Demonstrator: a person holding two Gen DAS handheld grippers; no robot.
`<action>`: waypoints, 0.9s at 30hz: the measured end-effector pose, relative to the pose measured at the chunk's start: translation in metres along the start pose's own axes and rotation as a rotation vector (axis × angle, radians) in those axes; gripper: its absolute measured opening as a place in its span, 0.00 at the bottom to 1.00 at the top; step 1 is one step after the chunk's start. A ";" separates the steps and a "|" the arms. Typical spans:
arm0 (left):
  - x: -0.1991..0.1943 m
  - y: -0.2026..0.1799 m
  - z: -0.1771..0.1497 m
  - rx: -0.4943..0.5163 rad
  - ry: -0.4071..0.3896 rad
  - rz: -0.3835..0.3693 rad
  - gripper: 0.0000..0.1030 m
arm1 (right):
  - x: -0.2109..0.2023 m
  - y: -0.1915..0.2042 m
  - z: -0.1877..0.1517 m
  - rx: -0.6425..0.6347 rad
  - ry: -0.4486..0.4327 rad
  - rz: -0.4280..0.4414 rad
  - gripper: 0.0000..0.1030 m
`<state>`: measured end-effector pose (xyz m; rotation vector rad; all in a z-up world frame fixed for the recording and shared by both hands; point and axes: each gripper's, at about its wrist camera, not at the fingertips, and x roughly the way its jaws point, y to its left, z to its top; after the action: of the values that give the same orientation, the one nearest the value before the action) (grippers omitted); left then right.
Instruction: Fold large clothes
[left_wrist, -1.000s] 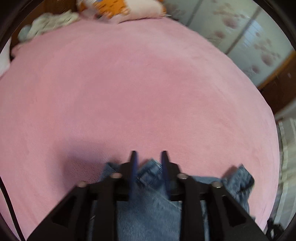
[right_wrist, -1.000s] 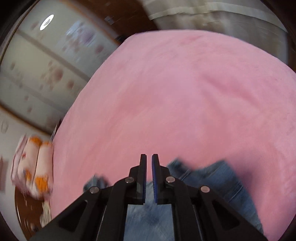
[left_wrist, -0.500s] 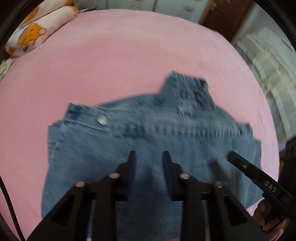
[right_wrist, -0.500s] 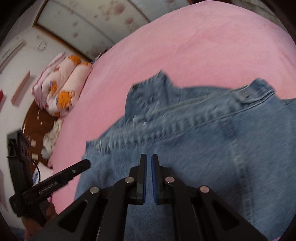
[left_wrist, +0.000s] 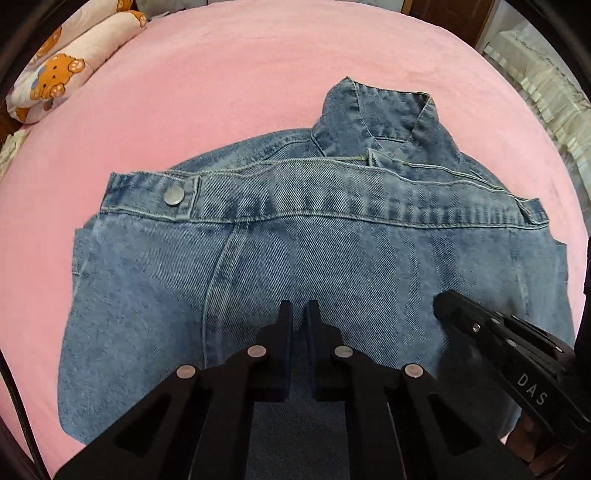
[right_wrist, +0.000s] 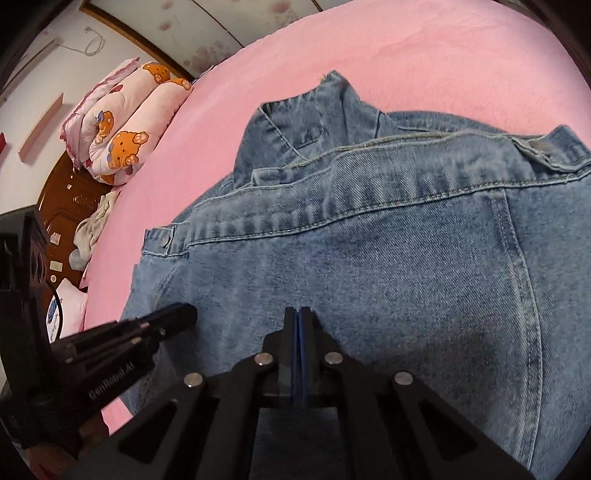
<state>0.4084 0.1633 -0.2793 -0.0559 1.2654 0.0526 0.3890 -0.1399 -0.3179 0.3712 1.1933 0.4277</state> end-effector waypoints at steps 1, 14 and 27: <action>0.000 -0.001 0.001 0.003 0.001 0.004 0.05 | 0.000 -0.001 0.000 0.003 0.001 0.001 0.00; 0.004 0.006 0.004 -0.016 0.007 0.034 0.05 | -0.022 -0.041 0.015 0.034 -0.030 -0.107 0.00; 0.001 0.020 0.008 -0.017 -0.005 0.091 0.05 | -0.065 -0.097 0.017 0.020 -0.068 -0.360 0.00</action>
<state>0.4152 0.1834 -0.2780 -0.0127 1.2617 0.1417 0.3971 -0.2572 -0.3071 0.1799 1.1691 0.0904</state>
